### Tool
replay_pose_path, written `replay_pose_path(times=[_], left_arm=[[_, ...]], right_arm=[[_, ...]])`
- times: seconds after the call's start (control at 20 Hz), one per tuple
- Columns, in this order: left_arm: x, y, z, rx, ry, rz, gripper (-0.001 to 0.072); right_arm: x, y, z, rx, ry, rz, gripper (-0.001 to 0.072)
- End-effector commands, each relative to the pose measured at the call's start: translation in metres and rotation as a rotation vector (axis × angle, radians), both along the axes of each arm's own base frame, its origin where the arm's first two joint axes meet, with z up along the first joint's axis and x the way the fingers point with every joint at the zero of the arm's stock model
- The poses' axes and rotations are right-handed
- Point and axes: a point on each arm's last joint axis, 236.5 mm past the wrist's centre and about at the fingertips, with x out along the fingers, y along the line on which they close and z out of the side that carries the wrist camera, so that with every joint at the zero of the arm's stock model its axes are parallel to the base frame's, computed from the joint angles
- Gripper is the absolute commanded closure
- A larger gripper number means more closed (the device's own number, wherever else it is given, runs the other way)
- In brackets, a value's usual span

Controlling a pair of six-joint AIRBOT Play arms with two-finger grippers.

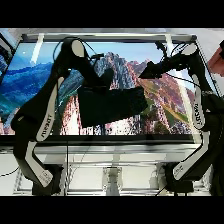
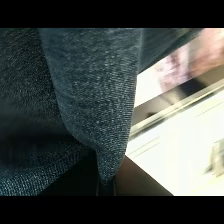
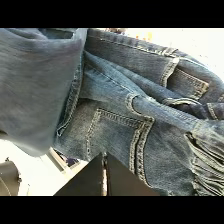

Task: Fold the clothes and pants, and hang the long-sleeved shirts on hangers.

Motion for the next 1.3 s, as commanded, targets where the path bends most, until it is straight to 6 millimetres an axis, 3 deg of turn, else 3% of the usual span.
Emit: replay_pose_path(times=[0.0, 0.1, 0.35, 0.55, 0.85, 1.0, 1.2, 1.25], left_arm=[[0.01, -0.056, -0.006, -0.151, -0.023, 0.017, 0.0692], [0.017, -0.077, -0.008, -0.2, -0.055, 0.029, 0.0692], [0.022, -0.102, -0.037, -0.213, -0.053, 0.037, 0.0691], [0.031, -0.137, -0.046, -0.346, -0.012, 0.1, 0.069], [0.024, -0.158, -0.07, -0.409, 0.097, 0.136, 0.0687], [0.019, -0.174, -0.06, -0.511, 0.143, 0.137, 0.0671], [0.011, -0.192, -0.022, -0.69, 0.189, 0.103, 0.0399], [0.01, -0.196, -0.011, -0.737, 0.2, 0.097, 0.0399]], right_arm=[[0.001, -0.005, 0.0, -0.007, -0.006, -0.005, 0.067], [0.002, -0.008, -0.003, -0.024, -0.006, -0.006, 0.067], [0.001, -0.013, -0.008, -0.053, -0.003, -0.008, 0.067], [0.001, -0.014, -0.01, -0.06, -0.003, -0.008, 0.067], [0.002, -0.023, -0.019, -0.114, -0.001, -0.011, 0.067], [0.001, -0.034, -0.028, -0.175, 0.003, -0.015, 0.067], [0.003, -0.053, -0.041, -0.271, 0.001, -0.026, 0.067], [0.004, -0.058, -0.044, -0.295, -0.001, -0.03, 0.067]])
